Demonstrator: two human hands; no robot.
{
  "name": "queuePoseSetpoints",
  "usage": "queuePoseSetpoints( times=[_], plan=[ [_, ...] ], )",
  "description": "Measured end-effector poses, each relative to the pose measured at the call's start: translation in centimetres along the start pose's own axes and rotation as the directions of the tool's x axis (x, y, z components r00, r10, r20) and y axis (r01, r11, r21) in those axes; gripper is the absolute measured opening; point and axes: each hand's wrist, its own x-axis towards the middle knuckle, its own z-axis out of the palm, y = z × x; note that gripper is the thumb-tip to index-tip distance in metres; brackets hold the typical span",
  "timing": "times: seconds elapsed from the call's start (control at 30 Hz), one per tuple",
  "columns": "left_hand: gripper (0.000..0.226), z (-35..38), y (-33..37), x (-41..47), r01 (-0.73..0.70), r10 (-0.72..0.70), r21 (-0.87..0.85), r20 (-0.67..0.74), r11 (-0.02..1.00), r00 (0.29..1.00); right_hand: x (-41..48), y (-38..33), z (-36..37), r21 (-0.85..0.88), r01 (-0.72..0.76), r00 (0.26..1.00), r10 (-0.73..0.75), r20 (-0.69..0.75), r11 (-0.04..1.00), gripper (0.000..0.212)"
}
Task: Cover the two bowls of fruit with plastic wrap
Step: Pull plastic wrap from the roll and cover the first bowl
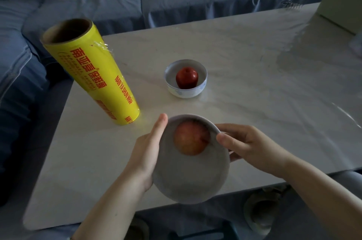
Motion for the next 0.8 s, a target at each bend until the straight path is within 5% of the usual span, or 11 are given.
queuePoseSetpoints(
  times=[0.23,0.43,0.57,0.8],
  plan=[
    [0.065,2.2,1.4,1.7,-0.076,0.069,0.122,0.061,0.99,0.996,-0.4,1.1,-1.6,0.095,-0.025,0.966,0.049,-0.254,0.995,0.025],
    [0.026,1.3,0.5,2.7,-0.027,0.002,0.332,0.075,0.943,0.997,1.2,3.2,-6.3,0.525,-0.061,0.72,0.402,-0.566,0.849,0.027],
    [0.018,0.3,0.2,3.0,-0.055,0.034,0.381,0.061,0.923,0.998,5.5,4.1,-9.7,0.516,0.037,0.538,0.418,-0.732,0.856,0.025],
    [0.015,0.5,0.5,4.1,-0.038,0.026,0.406,0.036,0.913,0.999,10.5,5.2,-12.0,0.502,0.0,0.478,0.441,-0.76,0.865,0.025]
  ],
)
